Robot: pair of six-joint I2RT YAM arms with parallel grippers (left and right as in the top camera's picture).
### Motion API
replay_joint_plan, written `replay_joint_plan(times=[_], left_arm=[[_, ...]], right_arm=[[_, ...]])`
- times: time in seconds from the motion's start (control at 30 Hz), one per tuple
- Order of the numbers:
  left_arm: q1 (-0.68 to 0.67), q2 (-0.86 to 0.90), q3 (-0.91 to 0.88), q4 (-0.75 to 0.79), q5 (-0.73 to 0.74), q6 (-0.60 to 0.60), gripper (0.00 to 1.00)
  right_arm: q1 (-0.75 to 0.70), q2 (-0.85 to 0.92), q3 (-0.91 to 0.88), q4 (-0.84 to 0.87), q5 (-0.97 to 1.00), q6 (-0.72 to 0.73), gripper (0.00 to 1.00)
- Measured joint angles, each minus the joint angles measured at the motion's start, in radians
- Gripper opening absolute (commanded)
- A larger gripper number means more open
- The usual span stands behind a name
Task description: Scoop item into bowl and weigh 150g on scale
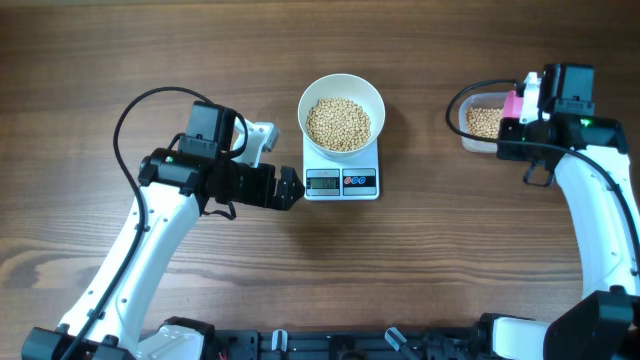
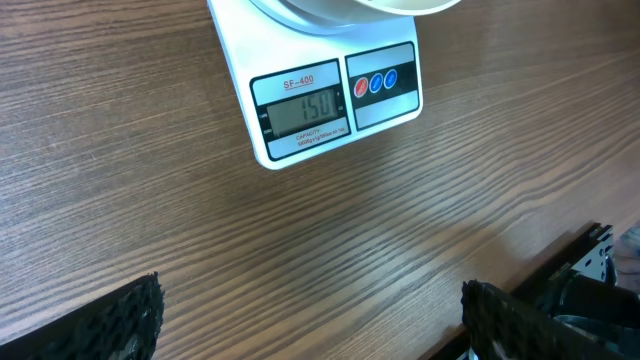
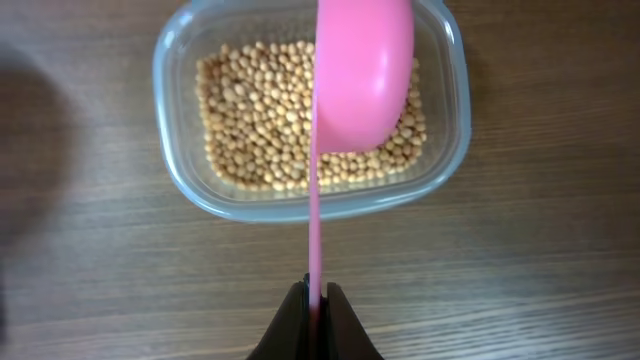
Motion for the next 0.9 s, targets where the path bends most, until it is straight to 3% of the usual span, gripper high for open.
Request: replay_joint_plan(times=[0.13,0.47,0.9], left_arm=[[0.0,0.0,0.0,0.0,0.0,0.0,1.0],[0.0,0.0,0.0,0.0,0.0,0.0,1.0],[0.0,0.0,0.0,0.0,0.0,0.0,1.0]], right_arm=[[0.0,-0.021,0.021,0.053,-0.089,0.02,0.04],[-0.002,-0.101,0.042,0.118,-0.576,0.065,0.04],[-0.002,-0.026,-0.01,-0.009,-0.65,0.335,0.04]])
